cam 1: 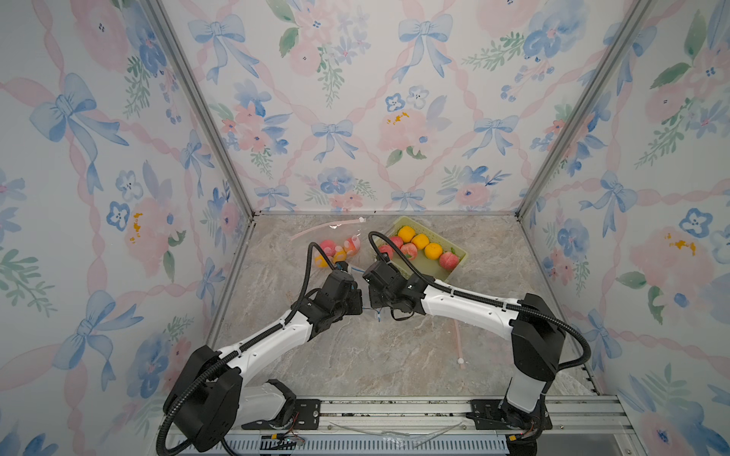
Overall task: Place the peach in a zip-top bag and seal the zipper
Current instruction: Open the zipper of the food storage bag.
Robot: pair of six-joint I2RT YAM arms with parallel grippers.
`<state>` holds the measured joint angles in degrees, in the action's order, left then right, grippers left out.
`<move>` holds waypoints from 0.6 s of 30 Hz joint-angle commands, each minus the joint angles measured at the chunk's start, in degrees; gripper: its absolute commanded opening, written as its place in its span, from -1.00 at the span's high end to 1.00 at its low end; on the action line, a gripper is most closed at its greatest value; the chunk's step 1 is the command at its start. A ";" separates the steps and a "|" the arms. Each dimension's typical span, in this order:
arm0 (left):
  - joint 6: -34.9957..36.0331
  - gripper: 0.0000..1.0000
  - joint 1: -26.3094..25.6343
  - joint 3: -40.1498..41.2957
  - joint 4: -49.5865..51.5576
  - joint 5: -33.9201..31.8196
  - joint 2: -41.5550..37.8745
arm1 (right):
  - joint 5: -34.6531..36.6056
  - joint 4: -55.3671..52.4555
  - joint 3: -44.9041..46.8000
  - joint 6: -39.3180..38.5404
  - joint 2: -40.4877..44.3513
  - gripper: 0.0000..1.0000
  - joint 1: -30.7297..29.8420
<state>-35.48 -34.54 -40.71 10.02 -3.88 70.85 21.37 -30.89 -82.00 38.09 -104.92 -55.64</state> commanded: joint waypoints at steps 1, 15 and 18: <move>2.36 1.00 -0.27 -1.04 4.75 -1.33 -3.32 | 9.18 -9.96 -3.74 -0.74 -3.23 0.71 0.70; 2.71 1.00 -0.26 -4.13 8.15 -0.14 -5.15 | -10.00 7.80 -1.50 -2.67 -2.44 -0.22 -1.58; 2.02 1.00 -0.26 -3.77 8.03 -0.42 -5.67 | -12.86 11.79 0.53 0.37 -2.48 -0.42 -1.37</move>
<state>-33.43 -34.54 -43.53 17.39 -4.03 66.15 13.91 -25.28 -83.59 36.10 -108.64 -56.64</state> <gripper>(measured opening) 0.047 0.687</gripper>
